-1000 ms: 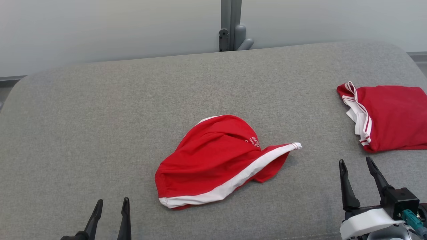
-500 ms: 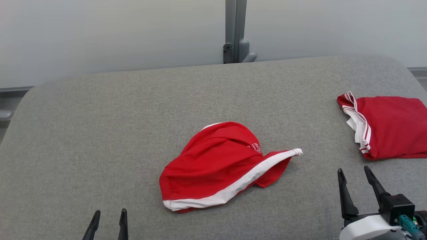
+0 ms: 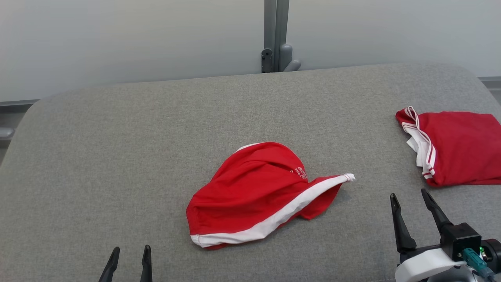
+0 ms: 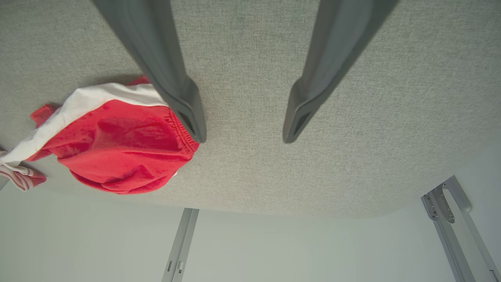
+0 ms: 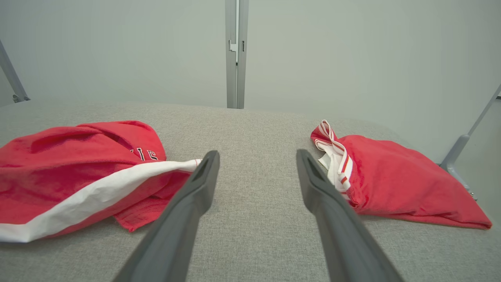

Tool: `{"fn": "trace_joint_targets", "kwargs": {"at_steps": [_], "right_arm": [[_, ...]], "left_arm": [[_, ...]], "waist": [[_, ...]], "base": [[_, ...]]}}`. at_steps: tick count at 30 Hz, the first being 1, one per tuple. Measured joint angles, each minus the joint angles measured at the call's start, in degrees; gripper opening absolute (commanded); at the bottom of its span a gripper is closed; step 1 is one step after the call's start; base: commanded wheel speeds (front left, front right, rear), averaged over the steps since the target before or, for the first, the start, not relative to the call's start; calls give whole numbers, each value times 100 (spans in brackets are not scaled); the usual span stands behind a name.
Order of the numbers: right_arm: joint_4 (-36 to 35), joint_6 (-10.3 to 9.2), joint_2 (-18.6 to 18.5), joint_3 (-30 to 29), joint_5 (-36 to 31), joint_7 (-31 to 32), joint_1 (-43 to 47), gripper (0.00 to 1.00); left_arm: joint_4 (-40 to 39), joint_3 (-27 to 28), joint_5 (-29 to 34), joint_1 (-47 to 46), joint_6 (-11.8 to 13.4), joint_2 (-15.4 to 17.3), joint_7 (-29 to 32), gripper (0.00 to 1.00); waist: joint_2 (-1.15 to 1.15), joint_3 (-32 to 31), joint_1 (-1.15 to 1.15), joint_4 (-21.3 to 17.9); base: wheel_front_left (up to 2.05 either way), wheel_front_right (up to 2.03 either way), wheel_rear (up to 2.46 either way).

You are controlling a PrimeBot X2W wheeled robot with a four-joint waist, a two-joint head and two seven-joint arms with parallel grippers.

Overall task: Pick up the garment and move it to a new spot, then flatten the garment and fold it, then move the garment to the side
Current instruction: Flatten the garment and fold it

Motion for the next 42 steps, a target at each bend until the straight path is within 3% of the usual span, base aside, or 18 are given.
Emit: {"fn": "trace_joint_targets", "kwargs": {"at_steps": [8, 16, 23, 32, 42], "right_arm": [[15, 0, -256, 299, -51, 0, -163, 100], [990, 0, -1544, 2039, -137, 345, -1434, 100], [1355, 0, -2035, 3155, 197, 761, -2404, 100], [1626, 0, -2330, 4099, 784, 918, -3254, 100], [1790, 0, -2430, 4469, 1088, 858, -3517, 100]], "left_arm": [[107, -302, -83, -6, -1, 69, 1, 100], [423, -1571, -1083, -498, -10, 779, 684, 100], [600, -1990, -1766, -1000, -10, 1059, 1053, 100], [828, -2444, -2440, -1621, -10, 1227, 1168, 100], [1022, -2927, -2660, -1867, -10, 1372, 1025, 100]], "waist": [[0, 59, 0, -31], [0, 385, 0, -102], [0, 643, 0, -104], [0, 971, 0, -38], [0, 1111, 0, -10]], "base": [[0, 0, 0], [0, 0, 0], [0, 0, 0], [0, 0, 0], [0, 0, 0]]}}
